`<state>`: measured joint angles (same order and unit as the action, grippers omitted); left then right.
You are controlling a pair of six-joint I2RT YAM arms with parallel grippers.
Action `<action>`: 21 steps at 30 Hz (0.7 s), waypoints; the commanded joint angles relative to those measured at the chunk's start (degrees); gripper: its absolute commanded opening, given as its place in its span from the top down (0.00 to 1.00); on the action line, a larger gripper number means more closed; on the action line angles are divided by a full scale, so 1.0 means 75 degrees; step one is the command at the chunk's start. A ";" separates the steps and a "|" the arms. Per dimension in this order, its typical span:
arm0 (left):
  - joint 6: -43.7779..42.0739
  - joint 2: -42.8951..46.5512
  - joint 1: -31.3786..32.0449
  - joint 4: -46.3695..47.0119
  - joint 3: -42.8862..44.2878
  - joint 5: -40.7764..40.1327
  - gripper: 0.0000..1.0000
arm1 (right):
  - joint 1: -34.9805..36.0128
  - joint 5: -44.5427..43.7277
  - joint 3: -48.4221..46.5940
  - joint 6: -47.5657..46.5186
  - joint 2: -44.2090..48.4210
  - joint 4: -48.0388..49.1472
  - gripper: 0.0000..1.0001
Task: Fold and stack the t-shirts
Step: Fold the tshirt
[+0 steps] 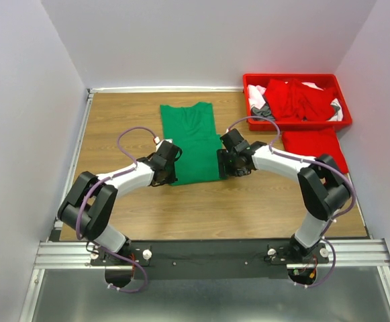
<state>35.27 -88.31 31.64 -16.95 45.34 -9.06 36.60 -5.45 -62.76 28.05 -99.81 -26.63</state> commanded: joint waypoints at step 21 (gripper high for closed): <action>-0.0073 -0.0084 0.0094 -0.0576 -0.0467 0.0153 0.98 | 0.0218 0.0152 0.0200 0.0677 -0.1399 -0.0890 0.73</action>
<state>35.29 -87.79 31.75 -16.16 44.73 -9.04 37.60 -5.82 -66.19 31.16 -105.21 -28.12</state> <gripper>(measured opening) 0.040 0.315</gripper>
